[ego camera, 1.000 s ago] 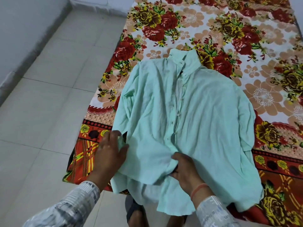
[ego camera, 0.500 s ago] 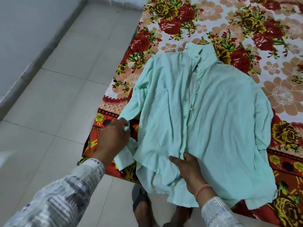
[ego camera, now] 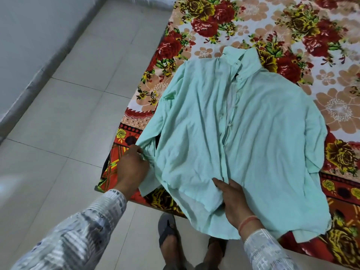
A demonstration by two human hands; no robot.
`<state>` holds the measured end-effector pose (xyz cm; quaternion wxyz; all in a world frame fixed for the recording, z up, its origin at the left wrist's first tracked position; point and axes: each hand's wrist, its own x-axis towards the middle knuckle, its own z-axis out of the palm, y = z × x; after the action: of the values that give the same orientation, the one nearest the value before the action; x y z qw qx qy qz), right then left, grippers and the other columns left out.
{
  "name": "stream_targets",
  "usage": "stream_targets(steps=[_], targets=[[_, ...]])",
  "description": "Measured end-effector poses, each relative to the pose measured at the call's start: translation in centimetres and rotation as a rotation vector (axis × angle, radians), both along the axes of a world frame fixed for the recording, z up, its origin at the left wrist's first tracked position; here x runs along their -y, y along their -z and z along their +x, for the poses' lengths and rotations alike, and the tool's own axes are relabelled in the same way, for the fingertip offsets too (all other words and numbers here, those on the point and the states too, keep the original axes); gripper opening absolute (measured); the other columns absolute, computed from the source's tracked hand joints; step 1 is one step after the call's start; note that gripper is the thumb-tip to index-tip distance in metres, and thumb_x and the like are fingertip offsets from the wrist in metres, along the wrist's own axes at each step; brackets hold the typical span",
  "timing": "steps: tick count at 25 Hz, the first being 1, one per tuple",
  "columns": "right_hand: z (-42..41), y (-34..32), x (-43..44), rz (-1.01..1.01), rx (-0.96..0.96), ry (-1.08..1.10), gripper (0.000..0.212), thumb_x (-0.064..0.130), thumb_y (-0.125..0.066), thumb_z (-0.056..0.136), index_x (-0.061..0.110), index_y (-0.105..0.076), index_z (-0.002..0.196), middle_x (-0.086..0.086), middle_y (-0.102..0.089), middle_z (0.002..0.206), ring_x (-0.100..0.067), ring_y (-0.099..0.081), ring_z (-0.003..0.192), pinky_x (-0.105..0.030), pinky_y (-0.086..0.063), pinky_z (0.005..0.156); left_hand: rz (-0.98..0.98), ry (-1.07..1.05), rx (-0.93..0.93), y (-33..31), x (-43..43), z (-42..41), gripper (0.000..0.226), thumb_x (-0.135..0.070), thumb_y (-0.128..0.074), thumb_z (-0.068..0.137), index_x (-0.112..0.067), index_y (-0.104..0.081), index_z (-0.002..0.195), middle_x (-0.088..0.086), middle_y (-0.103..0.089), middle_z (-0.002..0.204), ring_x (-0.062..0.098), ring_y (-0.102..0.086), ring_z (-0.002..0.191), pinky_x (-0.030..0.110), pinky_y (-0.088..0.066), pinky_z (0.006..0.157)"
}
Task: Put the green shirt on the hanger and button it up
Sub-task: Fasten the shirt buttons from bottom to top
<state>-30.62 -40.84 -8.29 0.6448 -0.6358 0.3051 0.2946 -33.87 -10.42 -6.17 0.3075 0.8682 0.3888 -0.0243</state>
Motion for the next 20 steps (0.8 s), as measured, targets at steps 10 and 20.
stream_targets(steps=[10, 20], targets=[[-0.2, -0.7, -0.7, 0.143, -0.017, -0.215, 0.028, 0.011, -0.082, 0.089, 0.011, -0.078, 0.117, -0.009, -0.083, 0.112, -0.030, -0.079, 0.104, -0.048, -0.062, 0.095, 0.016, 0.452, 0.023, 0.2, 4.2, -3.5, 0.064, -0.008, -0.075, 0.075, -0.024, -0.058, 0.134, 0.008, -0.065, 0.122, 0.038, -0.069, 0.107, 0.042, -0.056, 0.086], [-2.5, -1.1, 1.8, 0.016, -0.081, -0.307, 0.025, 0.038, -0.080, 0.093, 0.017, -0.081, 0.106, 0.002, -0.085, 0.100, -0.019, -0.081, 0.091, -0.037, -0.063, 0.082, 0.428, 0.398, -0.005, 0.0, 0.4, -10.7, 0.008, -0.014, -0.081, 0.078, -0.018, -0.080, 0.084, 0.007, -0.069, 0.091, 0.040, -0.070, 0.076, 0.038, -0.052, 0.055]])
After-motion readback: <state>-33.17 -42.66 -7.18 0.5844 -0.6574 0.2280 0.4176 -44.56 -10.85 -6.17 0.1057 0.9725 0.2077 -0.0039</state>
